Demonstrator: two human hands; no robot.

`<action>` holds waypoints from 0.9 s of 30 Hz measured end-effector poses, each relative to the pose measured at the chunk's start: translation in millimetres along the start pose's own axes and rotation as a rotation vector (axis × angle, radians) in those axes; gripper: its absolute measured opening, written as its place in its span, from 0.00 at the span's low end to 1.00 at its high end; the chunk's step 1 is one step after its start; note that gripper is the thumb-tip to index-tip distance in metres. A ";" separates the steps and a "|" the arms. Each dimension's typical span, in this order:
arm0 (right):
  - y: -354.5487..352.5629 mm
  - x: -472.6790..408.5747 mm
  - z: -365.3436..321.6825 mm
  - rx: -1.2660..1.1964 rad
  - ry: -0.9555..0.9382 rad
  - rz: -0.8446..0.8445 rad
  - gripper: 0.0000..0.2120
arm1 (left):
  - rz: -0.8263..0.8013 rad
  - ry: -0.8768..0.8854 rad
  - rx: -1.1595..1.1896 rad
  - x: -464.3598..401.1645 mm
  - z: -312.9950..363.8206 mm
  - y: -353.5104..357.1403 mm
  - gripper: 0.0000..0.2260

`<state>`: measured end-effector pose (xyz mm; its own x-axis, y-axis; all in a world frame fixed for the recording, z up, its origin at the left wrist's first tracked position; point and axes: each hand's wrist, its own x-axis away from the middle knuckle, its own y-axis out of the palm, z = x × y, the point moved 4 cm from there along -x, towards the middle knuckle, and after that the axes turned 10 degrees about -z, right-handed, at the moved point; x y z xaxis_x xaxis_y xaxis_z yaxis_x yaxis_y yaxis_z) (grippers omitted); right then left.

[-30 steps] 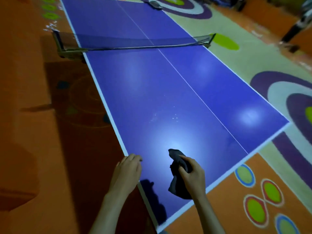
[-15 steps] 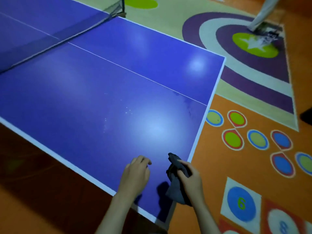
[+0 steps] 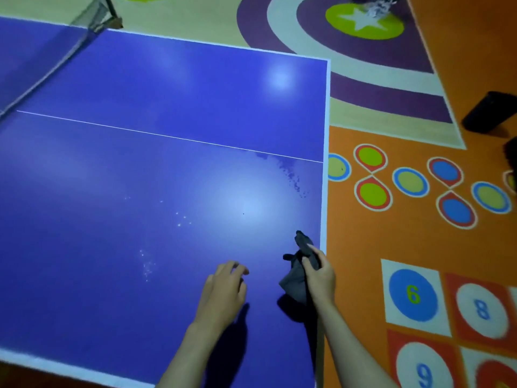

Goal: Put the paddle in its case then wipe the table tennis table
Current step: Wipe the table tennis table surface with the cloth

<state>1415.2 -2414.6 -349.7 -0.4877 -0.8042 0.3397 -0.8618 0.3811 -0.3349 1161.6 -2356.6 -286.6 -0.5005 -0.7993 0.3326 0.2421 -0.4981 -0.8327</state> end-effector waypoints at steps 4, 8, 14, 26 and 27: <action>35.4 -16.9 47.1 0.699 0.026 -0.001 0.30 | -0.070 0.053 -0.039 -40.4 -22.0 10.3 0.13; 48.3 -18.5 50.0 0.890 0.011 0.177 0.32 | -0.041 0.141 -0.065 -86.7 -33.5 20.6 0.13; 54.1 -45.3 44.9 1.009 0.007 0.280 0.31 | 0.012 0.200 -0.200 -160.7 -39.2 32.7 0.20; 36.9 -175.5 3.4 1.034 -0.163 0.240 0.28 | -0.021 0.241 -0.349 -227.0 -43.4 59.6 0.25; 33.9 -189.8 -0.7 1.032 -0.171 0.241 0.27 | -0.020 0.232 -0.351 -228.1 -43.3 59.5 0.25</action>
<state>1478.5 -2248.6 -424.9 -0.5339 -0.8430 0.0649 -0.1722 0.0332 -0.9845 1254.1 -2189.4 -431.2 -0.6859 -0.6738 0.2747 -0.0470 -0.3356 -0.9408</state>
